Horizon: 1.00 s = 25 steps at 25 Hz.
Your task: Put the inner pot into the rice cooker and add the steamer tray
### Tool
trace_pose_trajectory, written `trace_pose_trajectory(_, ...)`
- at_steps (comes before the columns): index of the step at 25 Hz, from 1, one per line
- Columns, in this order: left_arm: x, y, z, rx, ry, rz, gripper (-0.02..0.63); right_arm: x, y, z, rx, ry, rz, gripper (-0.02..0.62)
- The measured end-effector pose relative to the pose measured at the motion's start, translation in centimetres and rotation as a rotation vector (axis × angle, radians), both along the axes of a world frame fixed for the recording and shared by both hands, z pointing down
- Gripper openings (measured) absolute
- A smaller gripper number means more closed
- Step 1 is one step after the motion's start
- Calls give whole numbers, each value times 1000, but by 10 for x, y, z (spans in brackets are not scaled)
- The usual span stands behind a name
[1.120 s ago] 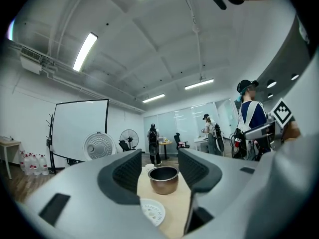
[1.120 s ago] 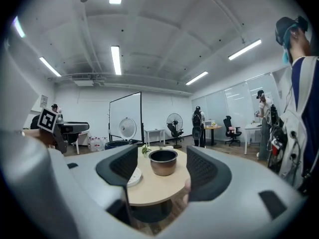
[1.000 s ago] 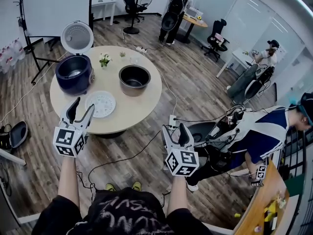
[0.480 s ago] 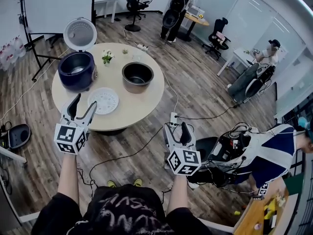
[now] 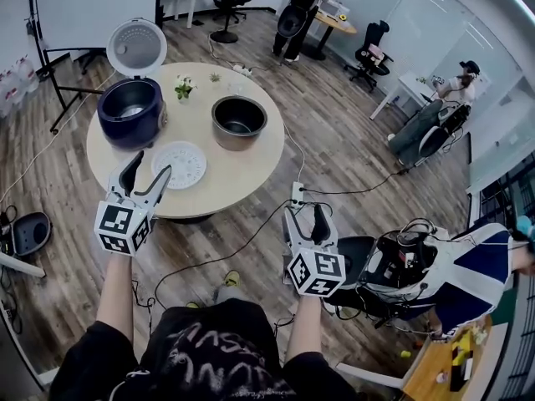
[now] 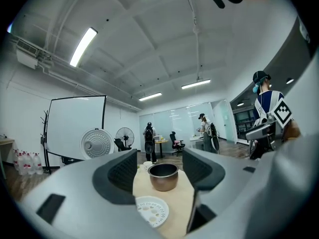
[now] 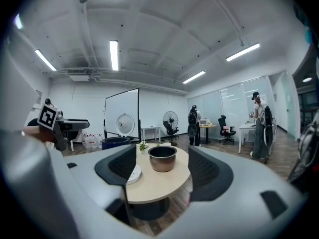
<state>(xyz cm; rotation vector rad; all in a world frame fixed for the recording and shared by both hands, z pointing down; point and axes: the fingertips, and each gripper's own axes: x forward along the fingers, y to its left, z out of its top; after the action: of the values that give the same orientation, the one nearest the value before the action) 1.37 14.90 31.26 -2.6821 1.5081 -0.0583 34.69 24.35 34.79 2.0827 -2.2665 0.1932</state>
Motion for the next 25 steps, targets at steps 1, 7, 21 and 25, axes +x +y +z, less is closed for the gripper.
trace_pose_trajectory(1, -3, -6, 2, -6, 2, 2, 284, -3, -6, 1, -1, -2, 2, 330)
trace_pose_trajectory(7, 4, -41, 16, -28, -39, 19, 287, -2, -51, 8, 18, -10, 11, 330)
trace_pose_trajectory(21, 58, -168, 52, -122, -34, -22, 288, 51, -200, 36, -53, -37, -37, 330)
trace_pose_trajectory(25, 66, -214, 56, -154, -2, -61, 288, 65, -253, 42, -81, -45, -62, 330)
